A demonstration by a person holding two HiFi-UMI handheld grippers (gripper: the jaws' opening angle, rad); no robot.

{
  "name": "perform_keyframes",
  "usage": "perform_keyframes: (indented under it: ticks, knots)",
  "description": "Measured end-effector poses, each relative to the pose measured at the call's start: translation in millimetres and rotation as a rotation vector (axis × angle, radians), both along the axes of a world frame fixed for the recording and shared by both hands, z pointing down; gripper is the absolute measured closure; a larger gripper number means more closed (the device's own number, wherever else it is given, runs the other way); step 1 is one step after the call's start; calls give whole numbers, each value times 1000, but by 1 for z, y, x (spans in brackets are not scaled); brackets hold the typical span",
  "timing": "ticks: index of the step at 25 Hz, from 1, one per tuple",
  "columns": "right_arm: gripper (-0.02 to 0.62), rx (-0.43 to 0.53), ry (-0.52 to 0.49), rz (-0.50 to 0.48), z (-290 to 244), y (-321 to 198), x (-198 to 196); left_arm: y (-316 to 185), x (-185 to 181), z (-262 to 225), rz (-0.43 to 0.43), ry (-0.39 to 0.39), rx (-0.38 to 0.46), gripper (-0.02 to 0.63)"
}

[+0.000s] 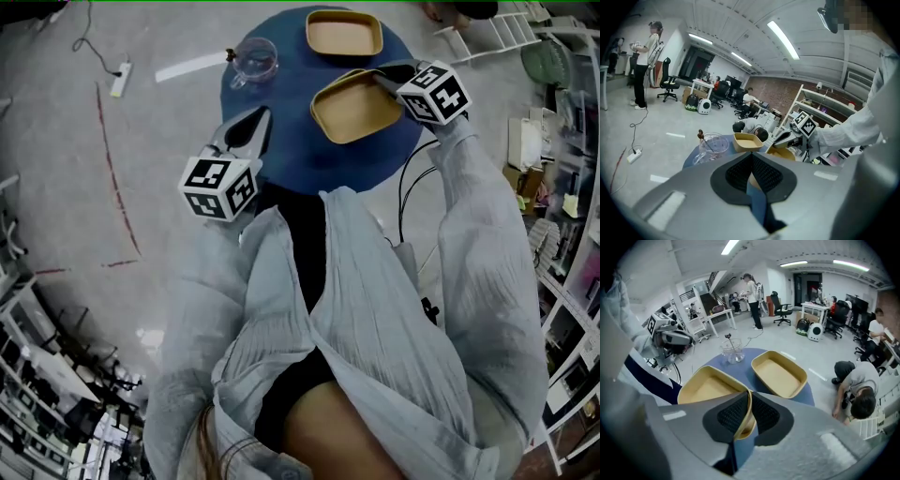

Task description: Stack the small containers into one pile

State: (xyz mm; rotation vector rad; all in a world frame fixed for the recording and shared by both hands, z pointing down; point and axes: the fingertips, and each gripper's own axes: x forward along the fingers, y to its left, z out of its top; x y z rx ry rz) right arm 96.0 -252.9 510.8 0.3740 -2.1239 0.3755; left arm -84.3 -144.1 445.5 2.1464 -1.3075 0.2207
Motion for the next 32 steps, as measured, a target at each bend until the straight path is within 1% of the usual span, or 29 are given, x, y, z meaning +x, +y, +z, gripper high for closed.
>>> perform_keyframes:
  ticks: [6,9,17,20,29,30,32]
  knots:
    - [563,-41,18,-139,8,0,-13,5,1,5,-33,6,-18,595]
    - [563,-45,36,-175,15,-1,-14,5,3,8,-46,9,-28,595]
    - [565,-60,27,-173,28,-1,-19,7,-1,11,-81,10,-41,595]
    - [565,-46,19,-159,29,-5,-20,8,-2,11,-89,9,-45,595]
    - [560,9,53,-171,41,-5,-22,10,1,15,-83,11,-60,595]
    - [556,12,53,-172,41,-5,-22,10,2,16,-80,10,-61,595]
    - [518,13,51,-174,42,-4,-23,9,3,17,-74,9,-62,595]
